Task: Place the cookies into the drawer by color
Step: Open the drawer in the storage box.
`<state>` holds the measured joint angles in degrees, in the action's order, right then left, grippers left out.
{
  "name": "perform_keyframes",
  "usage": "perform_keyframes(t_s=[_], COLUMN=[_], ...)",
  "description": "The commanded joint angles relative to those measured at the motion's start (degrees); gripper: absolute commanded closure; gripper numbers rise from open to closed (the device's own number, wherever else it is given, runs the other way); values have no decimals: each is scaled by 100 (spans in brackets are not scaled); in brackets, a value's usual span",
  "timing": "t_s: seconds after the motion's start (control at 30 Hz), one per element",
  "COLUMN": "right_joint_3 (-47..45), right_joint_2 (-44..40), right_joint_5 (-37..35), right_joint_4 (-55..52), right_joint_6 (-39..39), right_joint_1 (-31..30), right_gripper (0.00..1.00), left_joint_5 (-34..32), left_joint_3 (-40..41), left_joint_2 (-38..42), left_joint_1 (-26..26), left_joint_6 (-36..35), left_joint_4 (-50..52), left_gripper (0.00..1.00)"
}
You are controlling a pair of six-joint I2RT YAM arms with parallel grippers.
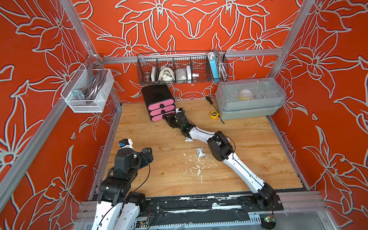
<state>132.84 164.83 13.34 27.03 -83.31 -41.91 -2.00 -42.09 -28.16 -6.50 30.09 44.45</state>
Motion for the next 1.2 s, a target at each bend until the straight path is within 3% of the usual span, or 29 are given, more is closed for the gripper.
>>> perform_keyframes(t_s=[0.0,0.23,0.4,1.0,1.07,1.17], right_joint_3=[-900,-3730,-4773,-5477,-5527,-5550], right_joint_2=[-408,-2173,-2603,-2834,-2843,-2880], right_joint_5=[98,-96,-76,-243,-212,-139], right_joint_4=[154,1152,1536,1648,1669,1598], right_joint_6=[183,691,743,866,868,918], right_joint_1=[-9,-122,-161,-441,-433,-442], right_gripper=[75,75,75,73,71,55], left_joint_5=[127,178,147,103,103,103], left_joint_3=[53,55,55,53,59,57], left_joint_2=[42,64,112,155,167,169], left_joint_1=[114,220,220,220,220,220], left_joint_6=[-28,-25,-27,-27,-23,-27], left_joint_4=[-129,-138,-138,-120,-120,-120], left_gripper=[13,12,13,12,12,12])
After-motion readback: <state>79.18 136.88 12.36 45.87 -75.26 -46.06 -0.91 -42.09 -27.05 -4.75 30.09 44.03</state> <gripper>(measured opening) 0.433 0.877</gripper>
